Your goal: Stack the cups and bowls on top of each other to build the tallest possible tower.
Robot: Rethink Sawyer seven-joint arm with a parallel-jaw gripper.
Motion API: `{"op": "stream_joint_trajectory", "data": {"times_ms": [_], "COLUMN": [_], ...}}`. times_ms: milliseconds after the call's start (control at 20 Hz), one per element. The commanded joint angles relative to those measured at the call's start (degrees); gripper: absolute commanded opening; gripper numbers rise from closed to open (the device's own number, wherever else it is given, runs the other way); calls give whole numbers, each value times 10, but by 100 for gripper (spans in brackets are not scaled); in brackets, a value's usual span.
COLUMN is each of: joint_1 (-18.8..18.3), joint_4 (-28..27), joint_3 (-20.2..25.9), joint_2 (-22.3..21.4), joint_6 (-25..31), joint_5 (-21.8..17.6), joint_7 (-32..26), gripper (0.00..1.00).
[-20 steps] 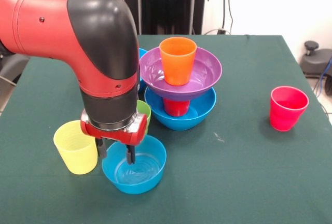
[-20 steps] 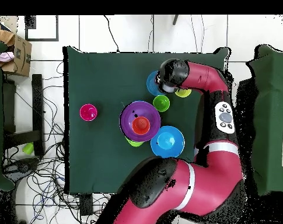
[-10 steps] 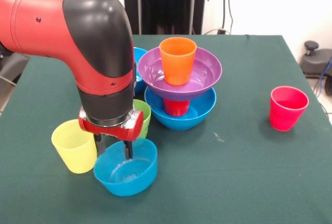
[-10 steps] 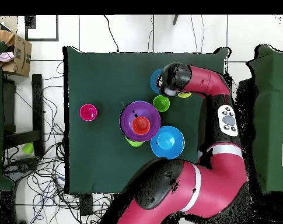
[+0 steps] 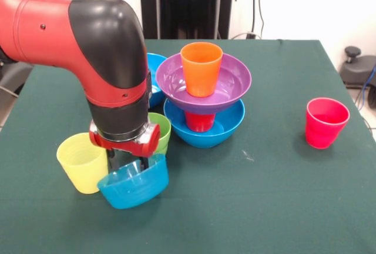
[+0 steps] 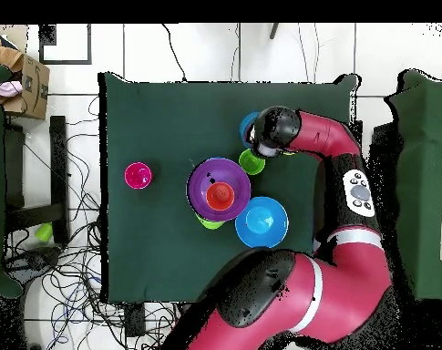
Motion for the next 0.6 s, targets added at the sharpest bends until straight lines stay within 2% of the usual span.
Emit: {"op": "stream_joint_trajectory", "data": {"times_ms": [50, 600], "joint_1": [2, 9], "joint_4": [65, 72], "joint_3": [42, 35], "joint_2": [-15, -37], "joint_6": [-32, -5], "joint_5": [-48, -44], "joint_7": [-118, -108], "gripper": [100, 100]}}
